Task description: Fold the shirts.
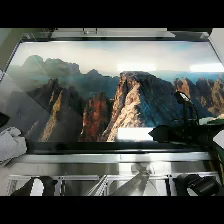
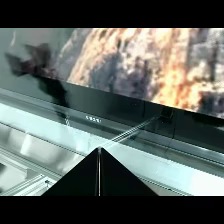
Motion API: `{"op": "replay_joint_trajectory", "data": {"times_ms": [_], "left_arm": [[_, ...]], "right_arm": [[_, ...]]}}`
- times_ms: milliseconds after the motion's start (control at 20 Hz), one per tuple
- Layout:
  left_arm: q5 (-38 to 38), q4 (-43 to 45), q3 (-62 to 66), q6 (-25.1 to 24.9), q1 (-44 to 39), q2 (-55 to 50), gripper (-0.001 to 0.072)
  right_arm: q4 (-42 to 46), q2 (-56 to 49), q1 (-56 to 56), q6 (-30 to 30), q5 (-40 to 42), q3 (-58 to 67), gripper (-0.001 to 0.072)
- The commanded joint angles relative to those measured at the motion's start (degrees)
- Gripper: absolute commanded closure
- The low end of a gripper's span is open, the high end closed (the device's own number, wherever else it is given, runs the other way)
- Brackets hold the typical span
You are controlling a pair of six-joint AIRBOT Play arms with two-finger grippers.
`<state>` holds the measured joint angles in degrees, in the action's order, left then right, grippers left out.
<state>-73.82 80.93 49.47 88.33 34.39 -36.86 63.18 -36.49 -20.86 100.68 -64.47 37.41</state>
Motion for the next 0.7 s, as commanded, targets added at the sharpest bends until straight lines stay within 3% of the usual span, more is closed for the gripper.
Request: {"op": "replay_joint_trajectory", "data": {"times_ms": [0, 200, 450, 650], "left_arm": [[-5.9, 14.2, 1.1, 5.6, 7.4, -8.2, -0.0010], [-8.2, 20.0, -1.0, 5.8, 15.6, -17.7, -0.0008], [3.4, 20.0, -2.8, 5.8, 24.1, -29.2, -0.0009], [14.2, 19.8, -2.7, 5.7, 26.1, -37.2, -0.0008]], "right_arm": [[0.0, -0.3, -0.1, 0.0, 0.0, 0.0, 0.0695], [0.0, -0.3, -0.1, 0.0, 0.0, 0.0, 0.0695], [0.0, -0.3, -0.1, 0.0, 0.0, 0.0, 0.0695], [0.0, -0.3, -0.1, 0.0, 0.2, 0.0, 0.0695]]}}
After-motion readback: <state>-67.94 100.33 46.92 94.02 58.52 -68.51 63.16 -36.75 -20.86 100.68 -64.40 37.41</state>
